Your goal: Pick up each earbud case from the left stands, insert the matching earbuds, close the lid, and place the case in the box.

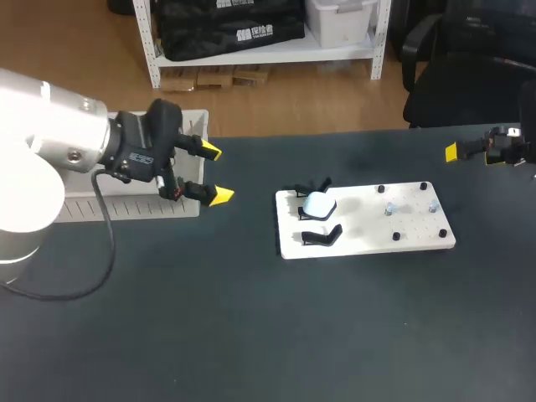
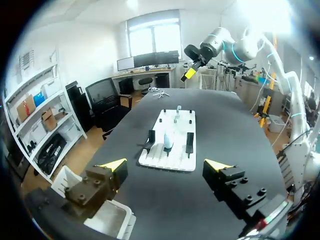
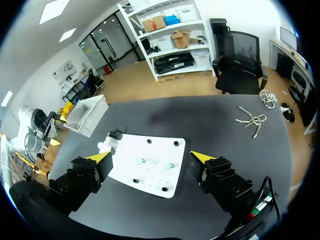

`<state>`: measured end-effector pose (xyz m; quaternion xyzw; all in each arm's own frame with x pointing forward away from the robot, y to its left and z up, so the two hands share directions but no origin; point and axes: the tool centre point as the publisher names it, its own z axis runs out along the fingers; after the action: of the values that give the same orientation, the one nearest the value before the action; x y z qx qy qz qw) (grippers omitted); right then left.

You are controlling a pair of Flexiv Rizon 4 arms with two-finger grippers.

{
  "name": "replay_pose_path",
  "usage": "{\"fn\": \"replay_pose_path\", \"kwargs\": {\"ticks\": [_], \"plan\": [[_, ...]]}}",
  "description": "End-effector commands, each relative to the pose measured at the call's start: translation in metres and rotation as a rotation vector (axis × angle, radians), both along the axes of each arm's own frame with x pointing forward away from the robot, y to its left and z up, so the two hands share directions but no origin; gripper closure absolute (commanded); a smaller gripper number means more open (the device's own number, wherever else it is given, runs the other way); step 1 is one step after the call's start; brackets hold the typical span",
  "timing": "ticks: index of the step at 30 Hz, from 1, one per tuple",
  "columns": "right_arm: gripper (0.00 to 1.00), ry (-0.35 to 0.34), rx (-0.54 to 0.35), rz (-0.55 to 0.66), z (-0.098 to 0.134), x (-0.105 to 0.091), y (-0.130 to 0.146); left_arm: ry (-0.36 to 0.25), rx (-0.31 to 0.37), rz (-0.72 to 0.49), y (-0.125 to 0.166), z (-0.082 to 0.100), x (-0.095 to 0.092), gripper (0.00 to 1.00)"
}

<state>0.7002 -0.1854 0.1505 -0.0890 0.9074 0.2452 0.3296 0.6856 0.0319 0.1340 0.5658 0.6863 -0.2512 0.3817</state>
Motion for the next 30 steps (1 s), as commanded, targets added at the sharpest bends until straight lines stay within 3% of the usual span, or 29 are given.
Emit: {"fn": "replay_pose_path", "kwargs": {"ticks": [1,5,9,20,30], "plan": [[0.00,0.000,0.001,0.002,0.000,0.000,-0.001,0.030,-0.029,-0.112,-0.019,-0.015,0.012,0.00],[0.00,0.000,0.001,0.002,0.000,0.000,-0.001,0.020,-0.026,-0.178,-0.038,-0.027,0.010,0.00],[0.00,0.000,0.001,0.002,0.000,0.000,-0.001,0.048,-0.027,-0.225,-0.055,-0.037,0.011,0.00],[0.00,0.000,0.001,0.002,0.000,0.000,-0.001,0.123,-0.010,-0.279,-0.086,-0.062,0.008,0.00],[0.00,0.000,0.001,0.002,0.000,0.000,-0.001,0.145,-0.030,-0.275,-0.107,-0.084,0.015,0.00]]}}
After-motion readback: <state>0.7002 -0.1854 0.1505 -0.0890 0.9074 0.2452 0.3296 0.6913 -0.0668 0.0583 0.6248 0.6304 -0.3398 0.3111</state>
